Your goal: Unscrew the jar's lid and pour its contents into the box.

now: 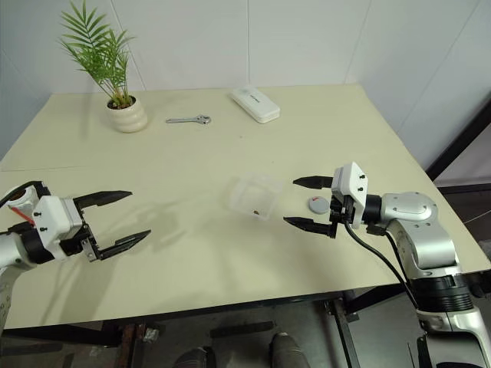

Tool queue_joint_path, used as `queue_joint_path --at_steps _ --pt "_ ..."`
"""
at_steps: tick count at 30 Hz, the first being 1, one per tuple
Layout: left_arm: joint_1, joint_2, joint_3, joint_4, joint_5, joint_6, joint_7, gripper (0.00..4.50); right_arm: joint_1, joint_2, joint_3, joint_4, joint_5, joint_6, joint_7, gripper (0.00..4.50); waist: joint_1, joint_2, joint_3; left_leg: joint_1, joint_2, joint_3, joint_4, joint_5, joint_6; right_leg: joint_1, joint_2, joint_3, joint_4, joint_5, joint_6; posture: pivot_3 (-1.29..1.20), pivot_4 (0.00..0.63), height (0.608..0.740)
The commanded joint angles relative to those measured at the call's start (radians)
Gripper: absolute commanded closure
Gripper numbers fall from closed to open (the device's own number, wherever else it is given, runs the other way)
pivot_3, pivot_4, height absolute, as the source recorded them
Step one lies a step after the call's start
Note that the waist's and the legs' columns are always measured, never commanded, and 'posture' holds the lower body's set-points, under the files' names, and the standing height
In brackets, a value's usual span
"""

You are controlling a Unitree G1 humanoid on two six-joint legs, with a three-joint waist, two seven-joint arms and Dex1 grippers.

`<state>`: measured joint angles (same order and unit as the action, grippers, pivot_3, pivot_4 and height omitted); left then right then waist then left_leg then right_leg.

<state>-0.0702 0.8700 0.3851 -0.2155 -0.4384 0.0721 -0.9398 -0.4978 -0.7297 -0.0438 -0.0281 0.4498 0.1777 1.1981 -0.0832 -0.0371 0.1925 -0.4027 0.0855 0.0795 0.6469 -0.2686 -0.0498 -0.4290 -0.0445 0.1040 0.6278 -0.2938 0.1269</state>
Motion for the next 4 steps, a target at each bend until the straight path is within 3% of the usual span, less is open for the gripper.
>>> queue_joint_path --at_steps 1,4 --pt "-0.034 0.017 0.0 0.005 0.002 0.0 -0.009 0.04 0.026 -0.03 -0.043 -0.026 0.012 -0.013 0.012 0.0 0.0 0.0 0.0 0.0 0.0 0.0 0.0 0.0 0.0 0.0 0.0 0.0 0.0 0.0 0.0 0.0 0.15 0.74" --pt "-0.048 0.005 -0.002 -0.007 -0.003 0.016 0.009 0.04 0.053 -0.038 -0.054 -0.051 0.021 0.002 0.006 0.0 0.0 0.0 0.0 0.0 0.0 0.0 0.0 0.0 0.0 0.0 0.0 0.0 0.0 0.0 0.0 0.0 0.15 0.74"
